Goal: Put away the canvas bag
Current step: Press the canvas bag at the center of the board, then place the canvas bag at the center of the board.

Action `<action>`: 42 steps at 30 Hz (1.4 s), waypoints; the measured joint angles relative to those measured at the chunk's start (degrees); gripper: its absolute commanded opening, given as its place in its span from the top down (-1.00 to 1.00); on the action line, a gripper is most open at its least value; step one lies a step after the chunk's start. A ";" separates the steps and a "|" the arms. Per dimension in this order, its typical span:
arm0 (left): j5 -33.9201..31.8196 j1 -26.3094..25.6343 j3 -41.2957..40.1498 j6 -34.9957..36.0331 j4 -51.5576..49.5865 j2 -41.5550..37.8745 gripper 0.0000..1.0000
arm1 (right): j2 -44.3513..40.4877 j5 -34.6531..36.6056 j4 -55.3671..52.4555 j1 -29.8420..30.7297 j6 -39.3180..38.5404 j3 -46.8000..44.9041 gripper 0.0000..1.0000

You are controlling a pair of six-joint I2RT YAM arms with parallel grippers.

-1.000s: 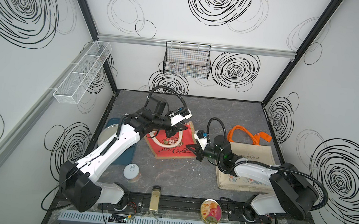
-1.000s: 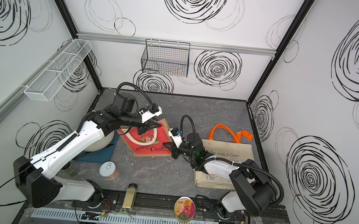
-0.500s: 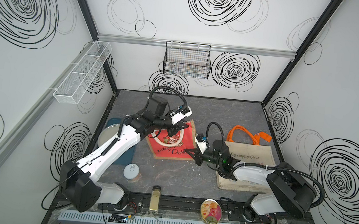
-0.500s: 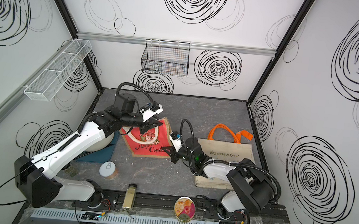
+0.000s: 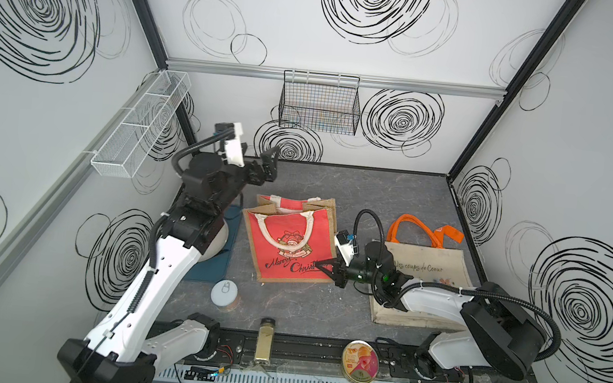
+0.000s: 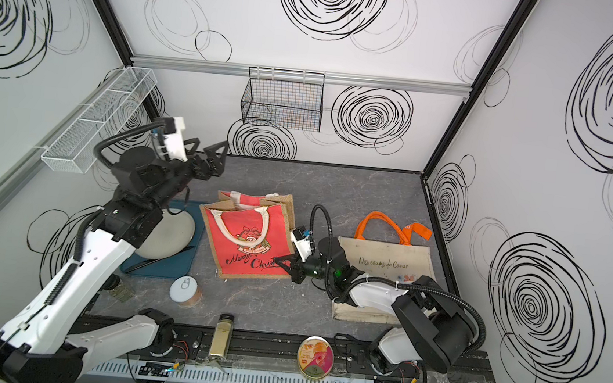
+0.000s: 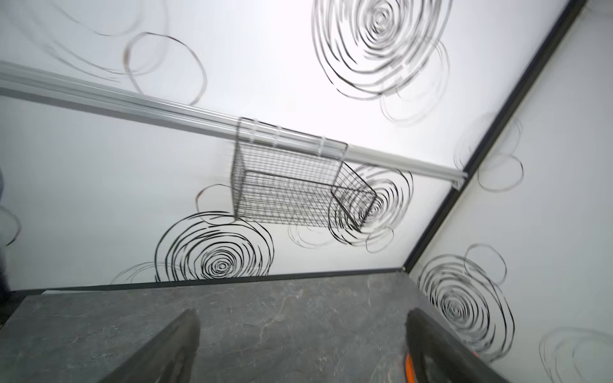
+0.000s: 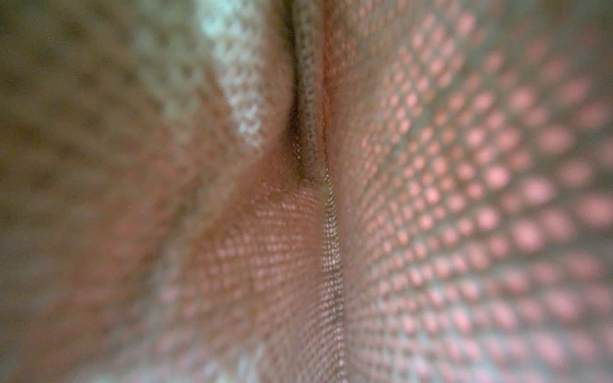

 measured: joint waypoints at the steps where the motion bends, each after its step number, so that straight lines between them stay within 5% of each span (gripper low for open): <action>1: 0.50 1.36 -1.57 -1.64 0.15 -0.87 -0.99 | -0.24 -0.26 0.00 -0.31 0.26 -0.20 1.00; 8: 12.04 15.65 -20.17 -13.42 3.61 -4.50 -1.00 | -1.18 -3.02 -0.11 -4.02 3.02 -1.09 1.00; 11: 13.35 17.79 -27.39 -16.81 4.92 -6.93 -0.99 | -2.34 -3.17 -0.55 -5.33 3.23 -1.62 1.00; 16: 13.11 11.19 -33.97 -18.58 7.34 -11.13 -0.98 | -3.17 -4.37 -1.38 -7.43 3.80 -1.92 1.00; 26: 8.94 -5.86 -53.35 -26.21 32.39 -6.14 -0.37 | -4.96 -5.86 -3.74 -9.51 5.51 -1.99 1.00; 31: 8.04 -11.43 -53.86 -27.26 42.62 1.77 0.59 | -4.37 -6.14 -3.72 -10.14 7.39 -1.95 1.00; 33: 7.45 -11.93 -52.76 -27.28 43.91 4.09 0.83 | -3.39 -6.84 -3.52 -11.10 8.79 -1.44 1.00; 37: 4.61 -11.72 -46.10 -26.40 39.78 6.75 0.85 | 0.37 -8.02 -4.87 -14.03 11.52 3.45 1.00; 42: 2.05 -9.53 -28.26 -24.98 29.09 13.33 1.00 | 7.96 -9.55 -6.91 -18.21 14.84 16.24 1.00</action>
